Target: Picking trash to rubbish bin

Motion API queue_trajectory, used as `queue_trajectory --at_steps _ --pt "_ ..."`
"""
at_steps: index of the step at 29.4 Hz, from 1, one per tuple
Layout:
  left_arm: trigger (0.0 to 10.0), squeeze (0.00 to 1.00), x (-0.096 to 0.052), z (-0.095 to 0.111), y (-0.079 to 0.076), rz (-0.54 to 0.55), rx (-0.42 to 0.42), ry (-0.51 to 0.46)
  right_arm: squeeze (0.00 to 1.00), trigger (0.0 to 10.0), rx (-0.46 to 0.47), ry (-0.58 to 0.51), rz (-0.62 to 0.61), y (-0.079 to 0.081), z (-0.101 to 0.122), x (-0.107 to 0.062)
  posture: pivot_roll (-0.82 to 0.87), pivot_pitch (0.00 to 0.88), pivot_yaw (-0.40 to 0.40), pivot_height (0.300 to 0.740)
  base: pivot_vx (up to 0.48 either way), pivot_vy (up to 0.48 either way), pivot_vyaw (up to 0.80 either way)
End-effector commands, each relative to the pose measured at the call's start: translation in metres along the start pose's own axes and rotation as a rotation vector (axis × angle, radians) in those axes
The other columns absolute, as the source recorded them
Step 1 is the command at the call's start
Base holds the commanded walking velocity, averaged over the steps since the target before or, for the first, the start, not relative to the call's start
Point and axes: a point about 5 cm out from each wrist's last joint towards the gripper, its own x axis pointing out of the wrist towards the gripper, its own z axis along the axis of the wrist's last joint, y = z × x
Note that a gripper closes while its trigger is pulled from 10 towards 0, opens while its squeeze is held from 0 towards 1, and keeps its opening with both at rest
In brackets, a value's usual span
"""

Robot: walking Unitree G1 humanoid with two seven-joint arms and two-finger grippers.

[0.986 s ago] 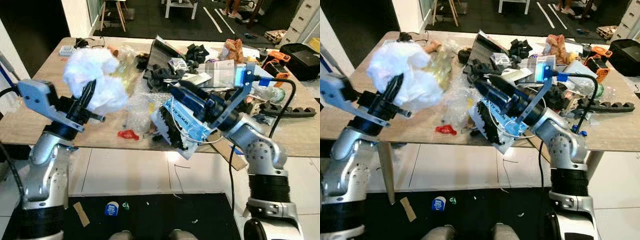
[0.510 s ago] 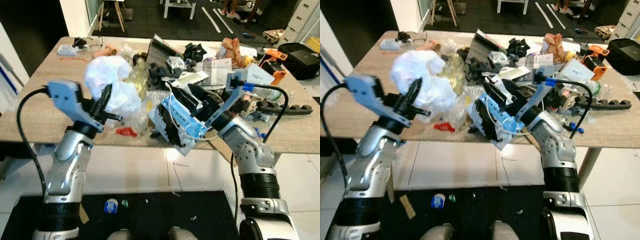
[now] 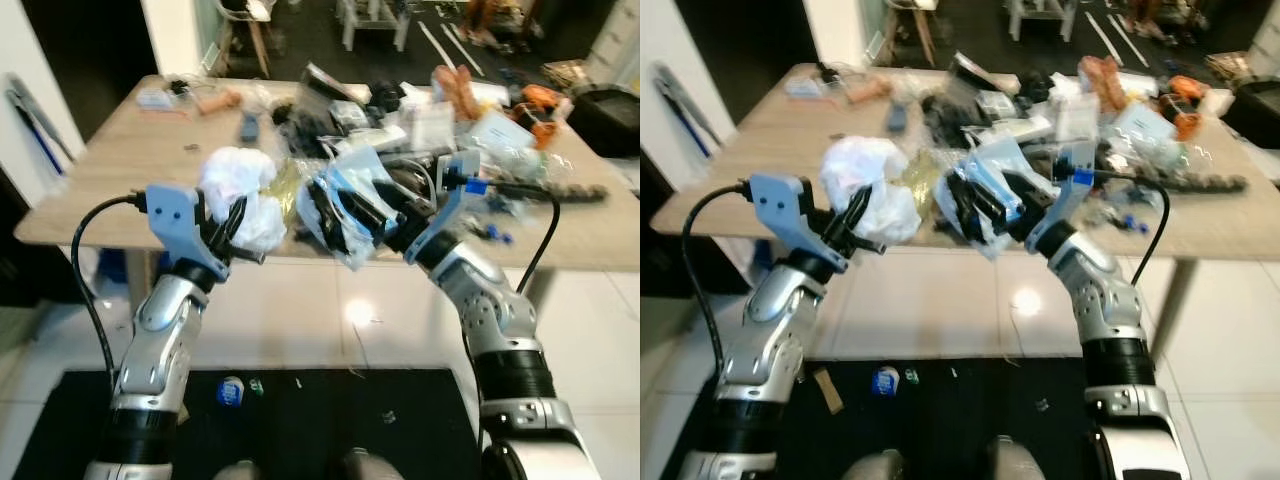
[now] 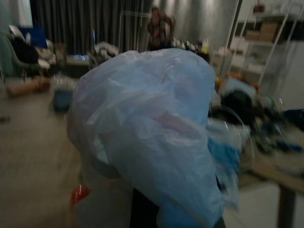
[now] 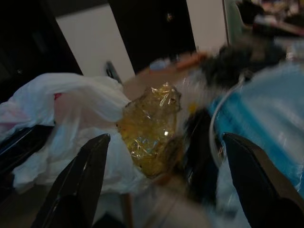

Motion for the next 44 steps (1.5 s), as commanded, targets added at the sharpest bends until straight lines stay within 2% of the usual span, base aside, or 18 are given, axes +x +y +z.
queue_trajectory --at_steps 1,17,24,44 --pt "10.0 0.0 0.001 -0.001 -0.001 -0.004 0.012 -0.005 0.0 10.0 -0.009 -0.002 0.012 0.002 -0.001 0.002 -0.03 0.0 -0.044 0.74 -0.386 0.0 0.0" --pt "10.0 0.0 0.01 -0.005 -0.015 -0.063 0.001 -0.005 0.0 10.0 -0.01 0.017 0.012 0.001 -0.006 0.003 -0.03 0.0 -0.045 0.74 -0.387 0.0 0.0" --pt "10.0 0.0 0.014 -0.009 -0.018 -0.098 -0.026 -0.003 0.0 10.0 -0.004 0.064 0.011 0.0 -0.011 0.005 -0.02 0.0 -0.047 0.74 -0.346 0.0 0.0" --pt "10.0 0.0 0.015 -0.012 -0.024 -0.169 0.01 0.012 0.0 10.0 0.01 0.086 0.02 0.0 -0.014 0.006 -0.02 0.0 -0.044 0.74 0.0 0.0 -0.76"
